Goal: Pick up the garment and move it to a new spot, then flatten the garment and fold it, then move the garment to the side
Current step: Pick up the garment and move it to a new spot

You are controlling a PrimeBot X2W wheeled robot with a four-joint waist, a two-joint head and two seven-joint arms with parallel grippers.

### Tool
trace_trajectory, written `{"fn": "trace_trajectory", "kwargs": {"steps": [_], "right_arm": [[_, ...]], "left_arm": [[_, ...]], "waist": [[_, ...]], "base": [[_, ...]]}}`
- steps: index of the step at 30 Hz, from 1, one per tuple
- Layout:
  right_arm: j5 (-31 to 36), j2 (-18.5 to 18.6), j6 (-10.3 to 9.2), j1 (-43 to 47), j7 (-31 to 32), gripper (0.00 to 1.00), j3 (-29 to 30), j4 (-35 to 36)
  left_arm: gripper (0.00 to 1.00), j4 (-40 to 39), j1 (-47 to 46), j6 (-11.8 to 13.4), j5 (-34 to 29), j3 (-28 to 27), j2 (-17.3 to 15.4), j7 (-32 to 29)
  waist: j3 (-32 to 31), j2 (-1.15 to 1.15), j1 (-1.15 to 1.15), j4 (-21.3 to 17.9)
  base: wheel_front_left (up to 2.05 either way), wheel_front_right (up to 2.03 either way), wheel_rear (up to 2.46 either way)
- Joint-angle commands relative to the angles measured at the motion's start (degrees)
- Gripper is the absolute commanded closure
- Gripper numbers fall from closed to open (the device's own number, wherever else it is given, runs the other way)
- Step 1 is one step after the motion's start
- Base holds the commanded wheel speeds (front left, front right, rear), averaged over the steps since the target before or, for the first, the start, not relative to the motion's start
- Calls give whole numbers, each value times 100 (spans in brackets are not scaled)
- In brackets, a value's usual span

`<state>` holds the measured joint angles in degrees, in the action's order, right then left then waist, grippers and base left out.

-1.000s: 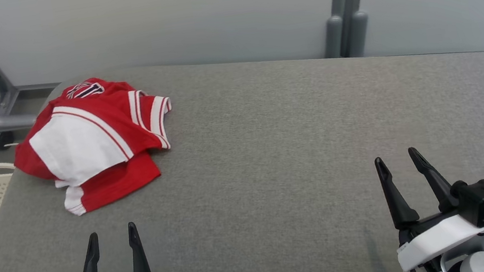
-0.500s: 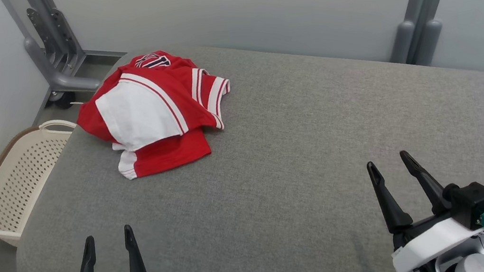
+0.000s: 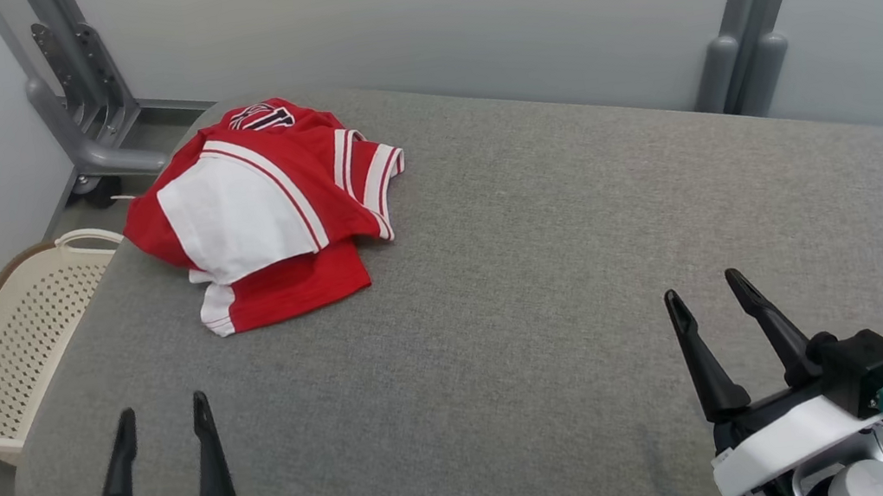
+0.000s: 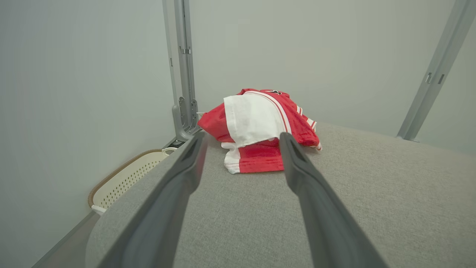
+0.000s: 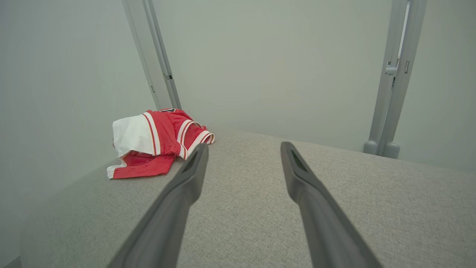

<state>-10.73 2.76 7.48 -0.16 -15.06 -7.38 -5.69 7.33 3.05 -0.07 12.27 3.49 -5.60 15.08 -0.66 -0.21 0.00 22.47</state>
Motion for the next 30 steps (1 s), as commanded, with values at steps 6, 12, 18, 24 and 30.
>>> {"fn": "trace_trajectory", "kwargs": {"steps": [6, 12, 18, 24, 30], "right_arm": [[21, 24, 2, 78, -20, 0, 24, 171], [114, 23, 2, 13, -20, 0, 55, 283], [234, 24, 2, -183, -20, 0, 63, 353], [382, 23, 2, -398, -20, 0, 64, 445], [532, 22, 2, -609, -20, 0, 49, 521]], "left_arm": [[0, -83, -815, -71, -70, -151, -454, -388], [0, -41, -1618, -214, -69, -212, -868, -911], [0, 370, -2327, -500, 322, -241, -1144, -1469], [0, 982, -3050, -632, 587, -249, -1449, -1838], [0, 1717, -3582, -690, 836, -269, -1683, -2036]], "waist": [[8, 21, 0, -313], [206, 21, 0, -599], [532, 21, 0, -838], [1007, 21, 0, -1103], [1487, 21, 0, -1362]], "base": [[0, 0, 0], [0, 0, 0], [0, 0, 0], [0, 0, 0], [0, 0, 0]]}}
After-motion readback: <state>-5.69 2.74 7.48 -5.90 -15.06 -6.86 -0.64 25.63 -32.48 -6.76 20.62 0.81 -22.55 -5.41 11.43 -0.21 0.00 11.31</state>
